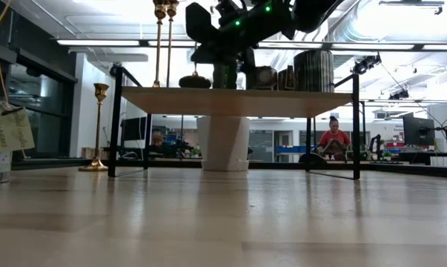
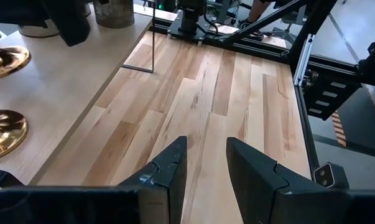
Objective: Pick & Place candle stick holders
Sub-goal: Put the gold candle holder on the shelf
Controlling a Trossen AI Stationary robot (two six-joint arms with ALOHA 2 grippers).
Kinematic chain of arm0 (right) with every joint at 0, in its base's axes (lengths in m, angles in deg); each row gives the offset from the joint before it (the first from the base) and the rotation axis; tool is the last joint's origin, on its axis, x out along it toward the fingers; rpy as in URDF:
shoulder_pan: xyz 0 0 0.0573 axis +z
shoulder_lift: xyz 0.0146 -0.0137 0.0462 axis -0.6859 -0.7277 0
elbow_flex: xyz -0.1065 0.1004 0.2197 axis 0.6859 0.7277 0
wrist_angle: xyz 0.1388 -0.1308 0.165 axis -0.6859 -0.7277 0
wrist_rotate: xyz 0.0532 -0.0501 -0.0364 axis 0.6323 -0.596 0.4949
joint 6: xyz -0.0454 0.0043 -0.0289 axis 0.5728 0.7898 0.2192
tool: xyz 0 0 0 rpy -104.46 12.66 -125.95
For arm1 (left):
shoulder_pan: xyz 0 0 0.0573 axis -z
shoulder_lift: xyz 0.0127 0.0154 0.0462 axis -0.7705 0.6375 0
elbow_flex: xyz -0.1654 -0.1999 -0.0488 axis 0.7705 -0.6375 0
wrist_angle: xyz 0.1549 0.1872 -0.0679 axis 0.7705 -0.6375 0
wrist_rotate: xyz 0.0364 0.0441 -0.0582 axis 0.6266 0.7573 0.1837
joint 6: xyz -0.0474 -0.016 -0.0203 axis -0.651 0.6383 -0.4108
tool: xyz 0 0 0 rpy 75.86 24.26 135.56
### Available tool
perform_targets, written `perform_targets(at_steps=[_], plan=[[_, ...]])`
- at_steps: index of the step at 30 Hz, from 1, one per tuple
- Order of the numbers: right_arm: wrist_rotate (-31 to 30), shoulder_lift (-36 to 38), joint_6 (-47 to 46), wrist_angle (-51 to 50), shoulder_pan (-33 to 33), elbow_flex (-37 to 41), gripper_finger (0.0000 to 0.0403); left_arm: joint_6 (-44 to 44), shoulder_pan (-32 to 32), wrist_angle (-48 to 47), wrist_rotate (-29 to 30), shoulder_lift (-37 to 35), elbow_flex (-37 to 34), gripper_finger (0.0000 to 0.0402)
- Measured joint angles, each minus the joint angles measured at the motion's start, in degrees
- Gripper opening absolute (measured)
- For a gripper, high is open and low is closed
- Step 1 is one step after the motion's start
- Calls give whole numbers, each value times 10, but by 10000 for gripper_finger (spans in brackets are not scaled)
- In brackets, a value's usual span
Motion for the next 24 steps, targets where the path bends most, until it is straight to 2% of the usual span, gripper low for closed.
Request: perform_targets(at_steps=[8, 16, 24], plan=[[30, 0, 2, 7, 3, 0, 4, 0, 0, 0, 0, 0, 0, 110], [152, 0, 30, 11, -3, 0, 4, 0, 0, 0, -5, 0, 0, 110], [292, 0, 37, -10, -44, 0, 4, 0, 0, 1, -8, 0, 0, 110]])
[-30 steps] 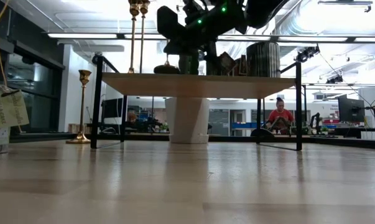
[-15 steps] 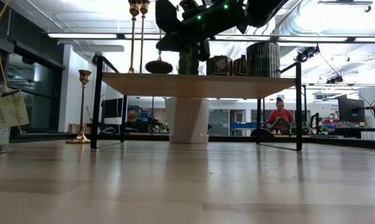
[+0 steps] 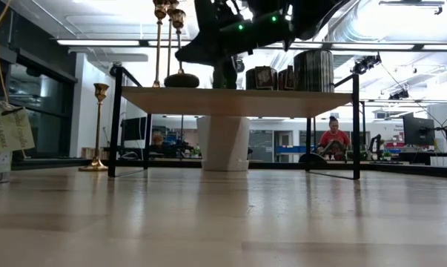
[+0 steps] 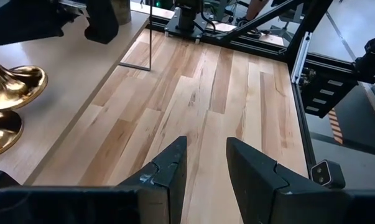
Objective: Pick & Place candle stick holders
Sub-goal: Put the gold candle holder on the shelf
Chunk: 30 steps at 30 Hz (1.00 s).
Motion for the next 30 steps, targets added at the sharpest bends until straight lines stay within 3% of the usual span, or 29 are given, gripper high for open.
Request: perform_targets(at_steps=[4, 14, 30], plan=[[50, 0, 24, -6, -15, 0, 4, 0, 0, 0, -2, 0, 0, 110], [96, 0, 59, -14, -34, 0, 4, 0, 0, 0, -11, 0, 0, 110], [56, 0, 70, -29, -40, 0, 4, 0, 0, 1, -13, 0, 0, 110]])
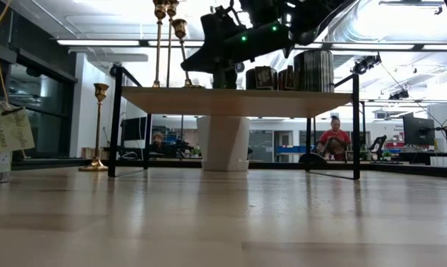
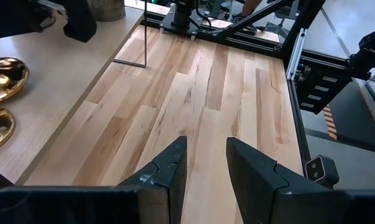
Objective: Pick & Place candle stick holders
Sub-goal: Put the gold candle holder on the shelf
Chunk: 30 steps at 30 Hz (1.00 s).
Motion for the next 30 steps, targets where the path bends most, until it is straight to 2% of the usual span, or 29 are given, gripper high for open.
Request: perform_targets(at_steps=[13, 22, 30], plan=[[-20, 0, 2, 1, -8, 0, 6, 0, 0, 0, 0, 0, 0, 110], [-31, 0, 2, 2, -8, 0, 35, 0, 0, 0, 0, 0, 0, 110], [-38, 0, 3, 2, -8, 0, 40, 0, 0, 0, 0, 0, 0, 110]])
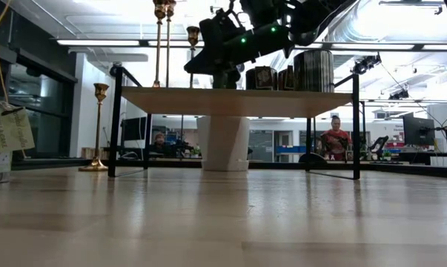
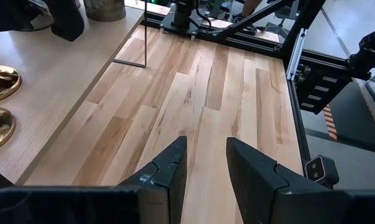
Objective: Pick & Place candle stick holders
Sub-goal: Put the gold candle holder on the shelf
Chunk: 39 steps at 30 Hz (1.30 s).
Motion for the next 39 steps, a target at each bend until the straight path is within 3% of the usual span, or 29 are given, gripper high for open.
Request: perform_targets(at_steps=[10, 21, 26, 33, 39], plan=[[-27, 0, 29, 0, 13, 0, 53, 0, 0, 0, -1, 0, 0, 110], [-82, 13, 30, -9, 28, 0, 174, 0, 0, 2, -1, 0, 0, 110], [-103, 14, 16, -13, 31, 0, 210, 0, 0, 3, -2, 0, 0, 110], [-114, 35, 13, -37, 40, 0, 222, 0, 0, 4, -2, -1, 0, 110], [-116, 72, -9, -136, 43, 0, 222, 0, 0, 4, -2, -8, 0, 110]])
